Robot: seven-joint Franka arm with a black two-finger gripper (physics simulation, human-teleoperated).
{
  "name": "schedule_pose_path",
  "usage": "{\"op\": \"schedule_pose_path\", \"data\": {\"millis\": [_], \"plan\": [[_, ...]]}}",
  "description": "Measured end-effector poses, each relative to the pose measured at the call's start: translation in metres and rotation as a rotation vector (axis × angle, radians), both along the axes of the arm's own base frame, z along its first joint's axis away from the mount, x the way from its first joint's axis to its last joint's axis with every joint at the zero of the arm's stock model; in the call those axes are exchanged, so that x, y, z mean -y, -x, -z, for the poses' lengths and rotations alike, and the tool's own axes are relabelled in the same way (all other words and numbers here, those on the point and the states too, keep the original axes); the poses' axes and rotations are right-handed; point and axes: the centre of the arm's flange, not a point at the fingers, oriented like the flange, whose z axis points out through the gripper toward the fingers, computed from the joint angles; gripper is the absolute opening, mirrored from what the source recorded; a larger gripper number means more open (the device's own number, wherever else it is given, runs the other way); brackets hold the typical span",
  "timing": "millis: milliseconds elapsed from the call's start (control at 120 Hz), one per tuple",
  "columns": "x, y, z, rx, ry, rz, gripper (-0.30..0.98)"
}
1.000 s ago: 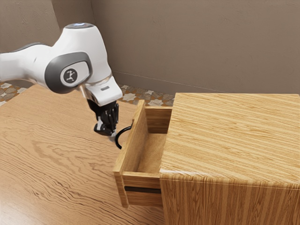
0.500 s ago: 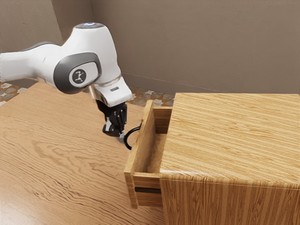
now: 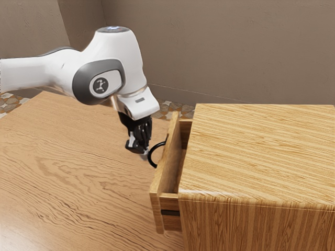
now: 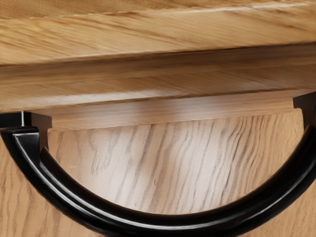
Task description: Push the drawer handle with one arm to close the drawer
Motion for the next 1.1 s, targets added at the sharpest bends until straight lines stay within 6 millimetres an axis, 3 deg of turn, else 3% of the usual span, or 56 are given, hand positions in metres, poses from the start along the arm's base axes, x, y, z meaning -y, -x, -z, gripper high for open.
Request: {"op": "schedule_pose_path", "data": {"millis": [683, 917, 992, 1050, 1100], "plan": [[0.059, -0.008, 0.003, 0.004, 0.025, 0.062, -0.10], [0.057, -0.011, -0.003, 0.017, 0.029, 0.041, -0.10], [0.054, -0.003, -0.015, 0.034, 0.025, 0.038, -0.10], [0.040, 0.006, -0.040, 0.067, 0.019, 0.016, -0.10], [0.027, 0.021, -0.074, 0.112, 0.015, -0.003, -0.10]]}}
